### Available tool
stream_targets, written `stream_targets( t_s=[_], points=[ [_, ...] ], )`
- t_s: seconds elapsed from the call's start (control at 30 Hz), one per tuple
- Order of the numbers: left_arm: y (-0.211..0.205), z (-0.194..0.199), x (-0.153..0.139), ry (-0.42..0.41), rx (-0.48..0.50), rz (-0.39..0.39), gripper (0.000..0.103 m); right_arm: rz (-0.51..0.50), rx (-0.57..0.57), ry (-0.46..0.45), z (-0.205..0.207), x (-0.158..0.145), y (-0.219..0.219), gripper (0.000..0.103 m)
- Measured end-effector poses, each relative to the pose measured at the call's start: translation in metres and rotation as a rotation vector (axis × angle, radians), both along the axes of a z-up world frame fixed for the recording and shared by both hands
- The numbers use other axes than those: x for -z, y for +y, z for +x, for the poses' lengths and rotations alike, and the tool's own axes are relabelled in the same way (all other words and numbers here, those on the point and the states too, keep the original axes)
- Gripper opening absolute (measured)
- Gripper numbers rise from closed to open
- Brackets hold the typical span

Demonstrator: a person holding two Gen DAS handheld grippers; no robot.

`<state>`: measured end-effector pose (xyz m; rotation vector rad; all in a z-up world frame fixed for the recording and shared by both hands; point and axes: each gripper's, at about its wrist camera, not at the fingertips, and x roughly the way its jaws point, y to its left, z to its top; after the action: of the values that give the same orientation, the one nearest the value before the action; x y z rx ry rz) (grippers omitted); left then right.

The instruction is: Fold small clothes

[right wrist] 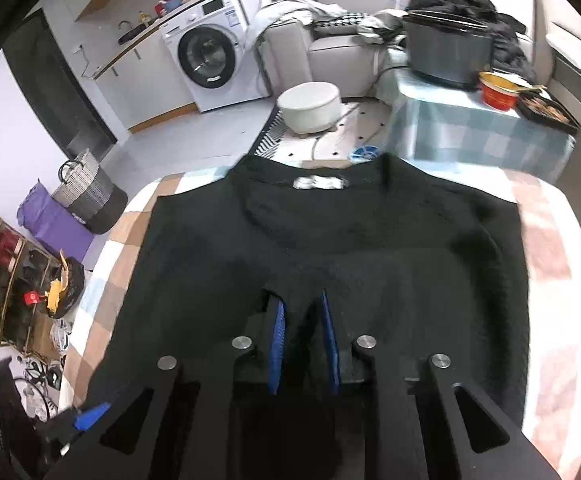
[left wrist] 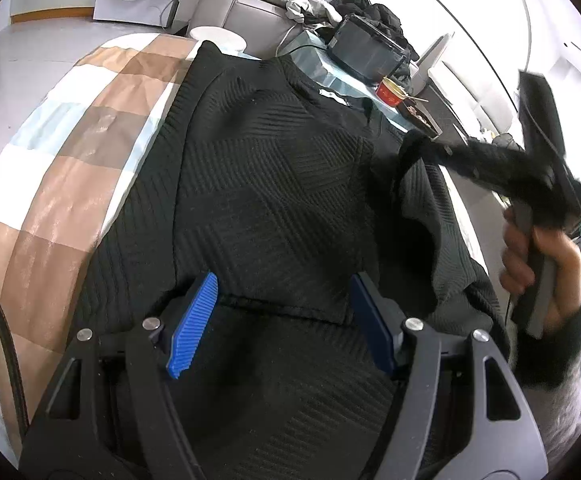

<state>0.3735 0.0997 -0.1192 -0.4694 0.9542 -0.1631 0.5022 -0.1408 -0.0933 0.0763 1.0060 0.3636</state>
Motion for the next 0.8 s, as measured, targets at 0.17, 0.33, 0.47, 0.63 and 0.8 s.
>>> stream_targets(
  t_s=[0.17,0.33,0.47,0.63,0.8],
  points=[
    [-0.002,0.0,-0.001,0.001,-0.002,-0.004,0.066,0.084,-0.019,-0.059,-0.038,-0.008,-0.036,0.03],
    [-0.005,0.002,-0.002,-0.004,0.001,0.008,0.066,-0.013,0.004,-0.077,-0.051,-0.004,-0.041,0.041],
    [-0.011,0.006,0.003,0.011,0.0,0.032,0.066,-0.063,-0.058,0.025,-0.049,0.035,-0.024,0.023],
    [-0.02,0.007,0.009,0.024,0.019,0.089,0.066,-0.097,-0.149,0.036,-0.048,0.06,0.008,0.017],
    [-0.018,0.006,0.007,0.032,-0.004,0.097,0.066,-0.098,-0.168,-0.013,-0.064,0.045,0.006,0.017]
  ],
)
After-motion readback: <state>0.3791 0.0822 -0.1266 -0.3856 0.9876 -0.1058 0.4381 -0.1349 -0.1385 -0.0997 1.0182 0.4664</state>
